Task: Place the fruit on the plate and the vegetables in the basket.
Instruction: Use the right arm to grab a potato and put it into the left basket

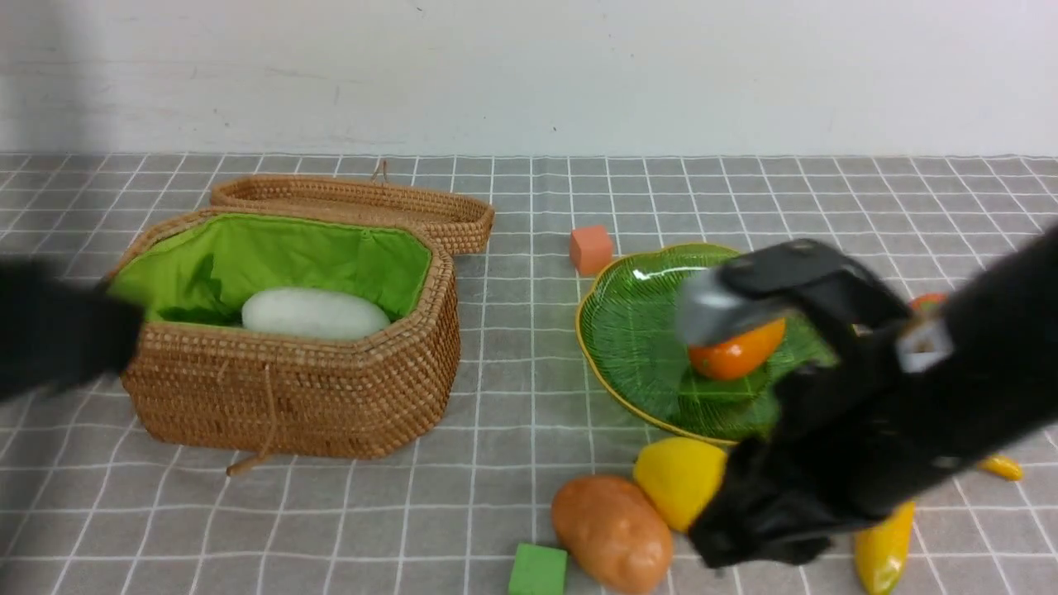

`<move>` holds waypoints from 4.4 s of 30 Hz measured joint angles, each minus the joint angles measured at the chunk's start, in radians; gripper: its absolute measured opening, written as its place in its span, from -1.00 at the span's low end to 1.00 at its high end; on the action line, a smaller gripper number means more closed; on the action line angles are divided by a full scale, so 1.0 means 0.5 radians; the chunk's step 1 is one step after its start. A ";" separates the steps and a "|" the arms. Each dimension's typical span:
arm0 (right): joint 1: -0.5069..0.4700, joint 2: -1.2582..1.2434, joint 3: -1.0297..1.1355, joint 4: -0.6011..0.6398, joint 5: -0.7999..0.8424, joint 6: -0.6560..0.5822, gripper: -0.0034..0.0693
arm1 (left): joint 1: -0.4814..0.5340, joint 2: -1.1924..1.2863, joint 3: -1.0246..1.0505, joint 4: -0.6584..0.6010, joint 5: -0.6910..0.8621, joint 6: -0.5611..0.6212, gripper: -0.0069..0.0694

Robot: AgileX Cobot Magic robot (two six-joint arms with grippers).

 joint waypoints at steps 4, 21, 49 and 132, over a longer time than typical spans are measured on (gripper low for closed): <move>0.153 0.269 -0.188 -0.226 -0.017 0.131 -0.07 | 0.000 -0.477 0.467 -0.002 -0.258 -0.104 -0.85; 0.211 0.938 -0.375 -0.700 -0.273 0.269 0.89 | 0.000 -0.769 0.691 -0.078 -0.356 -0.143 -0.85; 0.229 1.143 -0.451 -0.747 -0.278 0.205 0.84 | 0.000 -0.769 0.691 -0.078 -0.376 -0.143 -0.85; 0.240 1.454 -2.008 -0.405 -0.880 -0.250 0.77 | 0.000 -0.647 0.691 0.608 -0.655 -0.509 -0.84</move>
